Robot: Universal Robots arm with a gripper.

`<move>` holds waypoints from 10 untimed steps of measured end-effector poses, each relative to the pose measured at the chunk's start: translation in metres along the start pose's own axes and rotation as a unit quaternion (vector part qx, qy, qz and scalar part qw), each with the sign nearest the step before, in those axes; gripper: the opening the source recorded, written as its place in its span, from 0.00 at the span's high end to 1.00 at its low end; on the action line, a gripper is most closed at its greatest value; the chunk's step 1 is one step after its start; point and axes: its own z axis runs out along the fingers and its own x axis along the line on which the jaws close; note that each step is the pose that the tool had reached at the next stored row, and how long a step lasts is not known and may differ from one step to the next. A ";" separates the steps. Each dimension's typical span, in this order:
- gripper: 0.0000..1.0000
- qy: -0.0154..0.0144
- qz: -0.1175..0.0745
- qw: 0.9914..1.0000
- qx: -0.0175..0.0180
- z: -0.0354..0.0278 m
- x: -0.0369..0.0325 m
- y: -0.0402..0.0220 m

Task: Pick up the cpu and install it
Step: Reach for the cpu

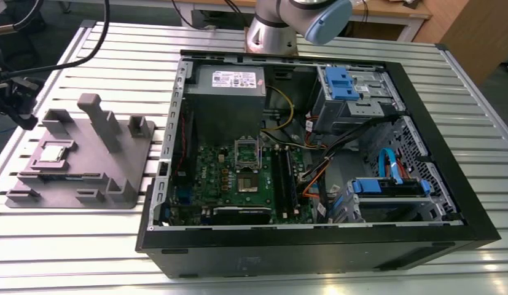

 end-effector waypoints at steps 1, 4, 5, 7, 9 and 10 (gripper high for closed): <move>0.89 0.000 0.000 1.000 0.000 0.0018 0.0003 0.0000; 0.89 0.000 0.000 1.000 0.000 0.0072 0.0009 -0.0003; 0.89 0.000 0.000 1.000 0.000 0.0092 0.0011 -0.0004; 0.89 0.000 0.000 1.000 0.000 0.0126 0.0019 -0.0005; 0.89 0.000 0.000 1.000 0.000 0.0146 0.0037 -0.0008; 0.89 0.000 0.000 1.000 0.000 0.0153 0.0044 -0.0009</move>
